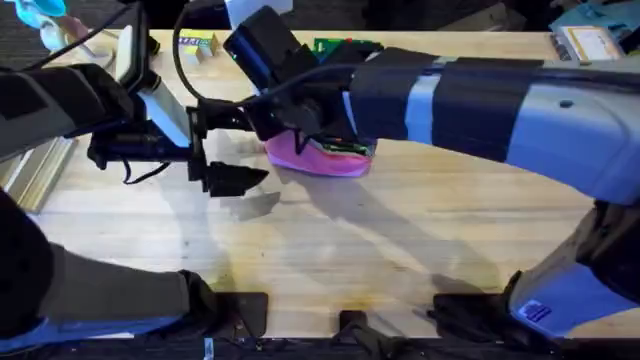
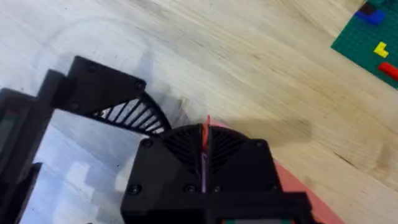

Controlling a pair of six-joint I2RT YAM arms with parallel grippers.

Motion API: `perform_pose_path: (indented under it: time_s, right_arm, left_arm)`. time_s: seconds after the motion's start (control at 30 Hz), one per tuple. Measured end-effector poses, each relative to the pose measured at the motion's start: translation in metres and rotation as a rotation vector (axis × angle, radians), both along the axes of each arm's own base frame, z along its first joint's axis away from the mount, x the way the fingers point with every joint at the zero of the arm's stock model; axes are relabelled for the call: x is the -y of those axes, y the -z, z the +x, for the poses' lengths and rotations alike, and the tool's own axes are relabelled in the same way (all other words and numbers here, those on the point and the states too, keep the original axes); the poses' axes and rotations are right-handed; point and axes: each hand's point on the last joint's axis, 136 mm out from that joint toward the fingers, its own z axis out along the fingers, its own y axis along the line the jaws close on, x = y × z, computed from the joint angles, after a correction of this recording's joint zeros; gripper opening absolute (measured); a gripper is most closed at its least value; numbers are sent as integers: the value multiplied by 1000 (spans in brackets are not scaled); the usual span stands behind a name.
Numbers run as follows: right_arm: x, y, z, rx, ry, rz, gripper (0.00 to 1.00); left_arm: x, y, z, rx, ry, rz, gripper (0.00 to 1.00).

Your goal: Unzip the bag, pick up the pens from the table one at a time and place them inside, then zip the bag closed.

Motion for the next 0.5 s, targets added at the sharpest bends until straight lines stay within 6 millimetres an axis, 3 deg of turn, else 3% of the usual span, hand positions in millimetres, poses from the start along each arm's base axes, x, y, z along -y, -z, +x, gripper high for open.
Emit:
perform_pose_path:
  time_s: [0.23,0.5]
  right_arm:
    - [0,0,0,0,0,0,30]
    - [0,0,0,0,0,0,30]
  left_arm:
    - [-3,26,10,-49,-7,-31,994]
    - [-1,31,26,-21,-31,-132,993]
